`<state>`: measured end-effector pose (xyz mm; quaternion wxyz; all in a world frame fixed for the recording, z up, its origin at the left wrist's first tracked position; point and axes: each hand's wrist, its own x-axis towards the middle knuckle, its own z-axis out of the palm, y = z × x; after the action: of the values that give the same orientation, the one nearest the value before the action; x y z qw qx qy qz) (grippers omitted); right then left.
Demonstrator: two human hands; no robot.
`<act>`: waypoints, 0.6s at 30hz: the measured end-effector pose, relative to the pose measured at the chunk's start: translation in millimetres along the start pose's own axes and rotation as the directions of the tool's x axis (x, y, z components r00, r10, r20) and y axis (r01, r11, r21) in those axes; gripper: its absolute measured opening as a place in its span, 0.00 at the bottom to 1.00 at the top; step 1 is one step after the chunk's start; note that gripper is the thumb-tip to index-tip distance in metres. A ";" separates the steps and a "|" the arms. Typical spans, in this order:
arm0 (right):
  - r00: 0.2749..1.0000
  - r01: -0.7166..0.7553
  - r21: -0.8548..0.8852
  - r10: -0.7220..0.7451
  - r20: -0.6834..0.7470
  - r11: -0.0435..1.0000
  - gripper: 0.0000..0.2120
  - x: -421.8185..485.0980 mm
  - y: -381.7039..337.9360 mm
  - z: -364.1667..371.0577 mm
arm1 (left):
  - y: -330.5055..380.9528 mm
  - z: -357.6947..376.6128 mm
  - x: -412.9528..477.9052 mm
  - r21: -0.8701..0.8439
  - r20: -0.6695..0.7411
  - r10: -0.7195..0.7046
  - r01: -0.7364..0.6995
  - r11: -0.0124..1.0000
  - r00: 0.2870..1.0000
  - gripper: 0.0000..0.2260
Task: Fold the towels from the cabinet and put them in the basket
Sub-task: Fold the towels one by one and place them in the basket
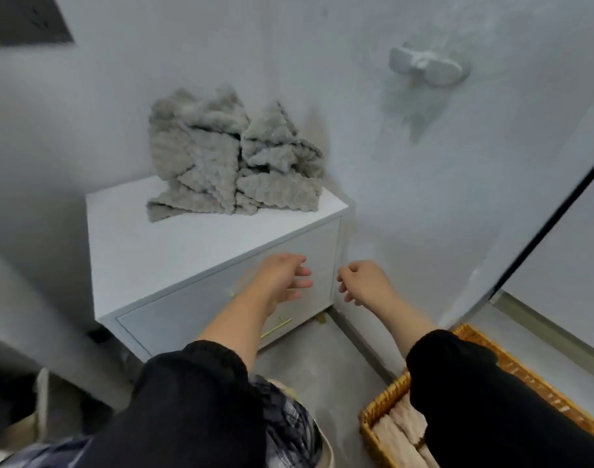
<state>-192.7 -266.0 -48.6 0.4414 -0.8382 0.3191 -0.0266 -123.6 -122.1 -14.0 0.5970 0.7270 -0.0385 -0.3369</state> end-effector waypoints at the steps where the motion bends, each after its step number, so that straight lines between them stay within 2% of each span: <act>1: 1.000 0.031 -0.002 -0.031 -0.006 1.000 0.13 2.2 -13.1 -0.7 | 6.3 -8.8 -3.3 -0.016 -0.040 0.019 -0.019 1.000 0.999 0.12; 3: 0.992 0.118 -0.012 -0.118 -0.037 0.993 0.16 7.5 -38.4 -1.0 | 20.2 -26.7 -10.1 -0.024 -0.110 0.085 -0.088 0.996 0.990 0.11; 6: 0.966 0.240 -0.062 -0.245 -0.089 0.969 0.13 16.4 -71.2 -2.5 | 40.3 -51.9 -14.3 0.070 -0.193 0.212 -0.202 0.977 0.958 0.10; 10: 0.896 0.402 -0.051 -0.404 -0.183 0.914 0.06 32.1 -108.9 -6.3 | 56.6 -81.9 -8.2 0.320 -0.263 0.375 -0.287 0.903 0.889 0.14; 12: 0.834 0.491 -0.036 -0.481 -0.271 0.871 0.15 45.5 -128.9 -10.2 | 61.0 -94.7 -2.1 0.445 -0.273 0.439 -0.293 0.847 0.856 0.15; 14: 0.774 0.554 -0.061 -0.540 -0.330 0.831 0.19 59.7 -151.1 -16.7 | 62.7 -104.5 5.4 0.546 -0.261 0.490 -0.291 0.785 0.832 0.18; 18: 0.721 0.610 -0.200 -0.642 -0.263 0.767 0.24 97.8 -200.3 -22.6 | 72.0 -122.3 27.7 0.666 -0.250 0.609 -0.323 0.673 0.753 0.21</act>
<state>-19.9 -255.5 93.5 0.3074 -0.9018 0.0843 -0.2919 -11.8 -52.3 45.4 0.4026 0.8945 -0.1900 0.0404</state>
